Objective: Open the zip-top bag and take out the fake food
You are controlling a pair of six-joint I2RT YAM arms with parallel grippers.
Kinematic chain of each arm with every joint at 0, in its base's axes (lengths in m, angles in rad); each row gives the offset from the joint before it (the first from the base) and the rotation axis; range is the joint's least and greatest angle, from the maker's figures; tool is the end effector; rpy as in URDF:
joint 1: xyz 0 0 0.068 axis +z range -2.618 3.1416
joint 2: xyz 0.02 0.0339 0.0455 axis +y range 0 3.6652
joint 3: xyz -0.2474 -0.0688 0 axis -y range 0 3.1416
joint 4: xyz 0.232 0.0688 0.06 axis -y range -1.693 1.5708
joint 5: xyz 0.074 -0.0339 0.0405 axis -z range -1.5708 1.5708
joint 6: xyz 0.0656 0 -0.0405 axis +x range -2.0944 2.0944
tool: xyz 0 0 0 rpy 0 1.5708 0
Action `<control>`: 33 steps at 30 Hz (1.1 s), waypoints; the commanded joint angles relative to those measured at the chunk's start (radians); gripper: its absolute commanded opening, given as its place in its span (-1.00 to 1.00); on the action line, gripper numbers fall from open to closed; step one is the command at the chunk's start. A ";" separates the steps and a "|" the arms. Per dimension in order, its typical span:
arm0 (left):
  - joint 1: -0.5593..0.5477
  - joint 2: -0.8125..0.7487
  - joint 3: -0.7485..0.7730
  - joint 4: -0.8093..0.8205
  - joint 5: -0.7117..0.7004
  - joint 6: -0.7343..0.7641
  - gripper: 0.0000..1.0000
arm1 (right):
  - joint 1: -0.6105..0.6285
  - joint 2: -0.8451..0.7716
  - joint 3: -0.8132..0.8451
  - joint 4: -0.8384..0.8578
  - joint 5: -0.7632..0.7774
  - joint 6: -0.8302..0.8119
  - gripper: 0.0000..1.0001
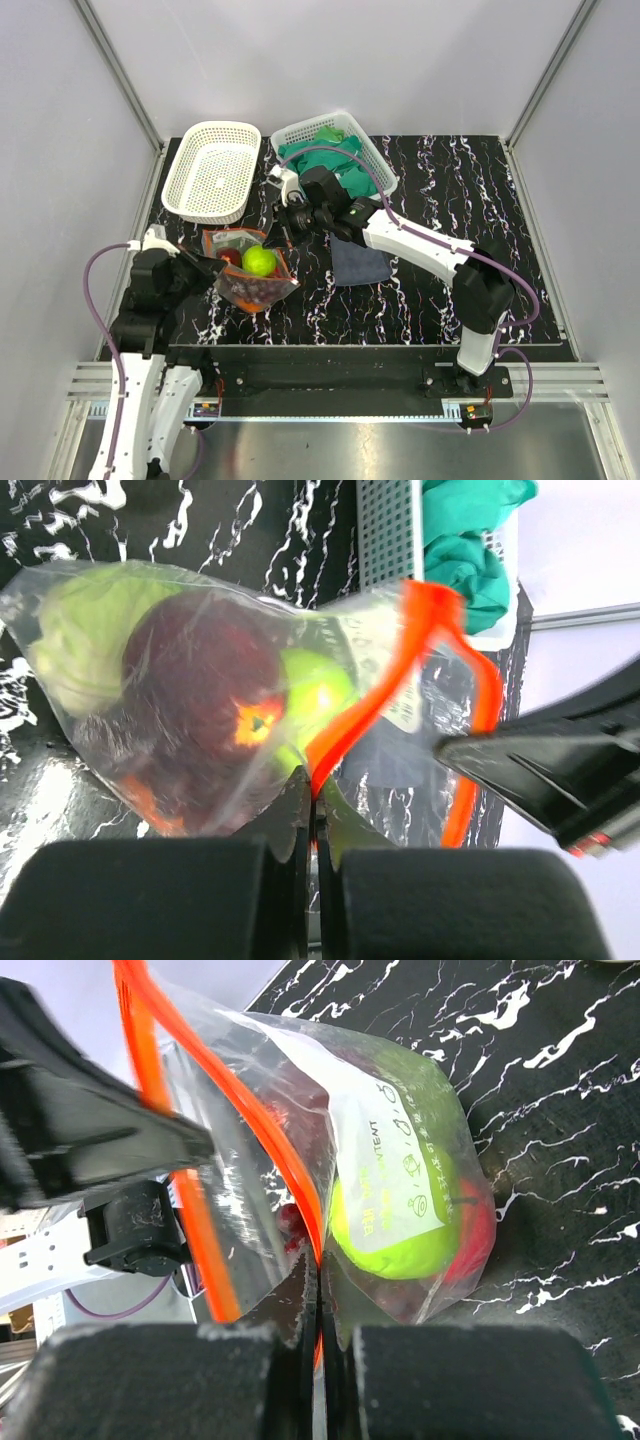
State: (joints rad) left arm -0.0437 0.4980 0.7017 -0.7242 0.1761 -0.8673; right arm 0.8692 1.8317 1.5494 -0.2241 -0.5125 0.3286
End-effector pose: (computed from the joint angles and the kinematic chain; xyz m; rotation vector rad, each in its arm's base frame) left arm 0.1373 -0.0175 0.2684 -0.7652 2.0286 -0.7236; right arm 0.2582 0.3554 0.2819 -0.9280 2.0593 1.2242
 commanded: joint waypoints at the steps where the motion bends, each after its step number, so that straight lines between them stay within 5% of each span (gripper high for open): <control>1: -0.001 -0.032 0.139 -0.105 -0.078 0.060 -1.00 | 0.011 -0.016 0.043 0.045 0.014 -0.034 -1.00; 6: -0.001 -0.072 0.202 -0.173 -0.106 0.112 -1.00 | 0.011 0.027 0.095 0.011 0.044 -0.036 -1.00; 13: -0.002 -0.018 0.197 -0.048 0.083 0.169 -1.00 | 0.011 0.028 0.123 -0.064 0.112 -0.056 -0.97; 19: -0.001 0.054 0.182 0.002 0.083 0.180 -1.00 | 0.011 0.057 0.240 -0.240 0.170 -0.160 -0.25; 23: -0.001 0.068 0.182 0.035 0.102 0.169 -1.00 | 0.013 0.052 0.345 -0.363 0.264 -0.191 -0.01; 33: -0.001 0.031 0.177 0.045 0.112 0.156 -1.00 | 0.143 0.056 0.429 -0.380 0.220 -0.189 0.06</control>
State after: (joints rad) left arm -0.0441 0.5568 0.8665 -0.7883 0.2401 -0.7074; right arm 0.9482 1.8896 1.9026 -0.5800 -0.2550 0.1535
